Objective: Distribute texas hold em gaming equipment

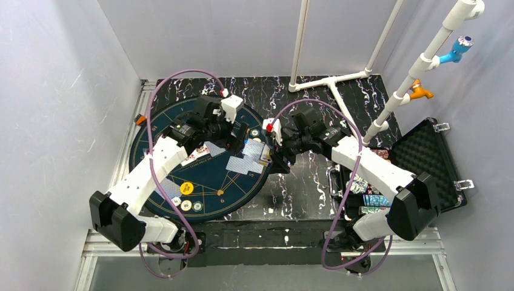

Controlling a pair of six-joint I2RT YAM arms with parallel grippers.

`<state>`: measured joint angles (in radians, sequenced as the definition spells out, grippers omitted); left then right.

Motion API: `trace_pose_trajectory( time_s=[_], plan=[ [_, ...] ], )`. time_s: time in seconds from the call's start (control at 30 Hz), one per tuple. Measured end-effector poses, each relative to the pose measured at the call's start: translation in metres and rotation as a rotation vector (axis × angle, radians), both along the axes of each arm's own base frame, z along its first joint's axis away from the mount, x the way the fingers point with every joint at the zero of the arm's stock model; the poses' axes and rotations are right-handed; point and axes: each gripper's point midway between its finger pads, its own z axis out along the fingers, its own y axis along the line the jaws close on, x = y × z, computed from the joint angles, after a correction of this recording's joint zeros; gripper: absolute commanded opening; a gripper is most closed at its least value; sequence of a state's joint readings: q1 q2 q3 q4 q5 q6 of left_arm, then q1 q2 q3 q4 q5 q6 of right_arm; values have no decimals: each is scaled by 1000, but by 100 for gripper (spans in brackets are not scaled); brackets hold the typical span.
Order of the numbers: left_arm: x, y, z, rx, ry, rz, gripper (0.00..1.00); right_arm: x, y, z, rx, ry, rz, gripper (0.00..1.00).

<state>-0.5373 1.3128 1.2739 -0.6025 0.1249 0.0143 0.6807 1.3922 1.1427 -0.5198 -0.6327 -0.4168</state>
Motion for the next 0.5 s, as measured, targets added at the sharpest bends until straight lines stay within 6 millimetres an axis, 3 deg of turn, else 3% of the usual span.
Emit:
trace_pose_trajectory(
  time_s=[0.13,0.27,0.5],
  plan=[
    [-12,-22,-1,-37,26,-60,98,-1,0,0,4,3,4,1],
    [-28,-48,-14,-41,83,-129,98,-2,1,2,9,7,10,1],
    [-35,-57,-31,-32,155,-128,98,-3,-2,0,-4,24,4,1]
  ],
)
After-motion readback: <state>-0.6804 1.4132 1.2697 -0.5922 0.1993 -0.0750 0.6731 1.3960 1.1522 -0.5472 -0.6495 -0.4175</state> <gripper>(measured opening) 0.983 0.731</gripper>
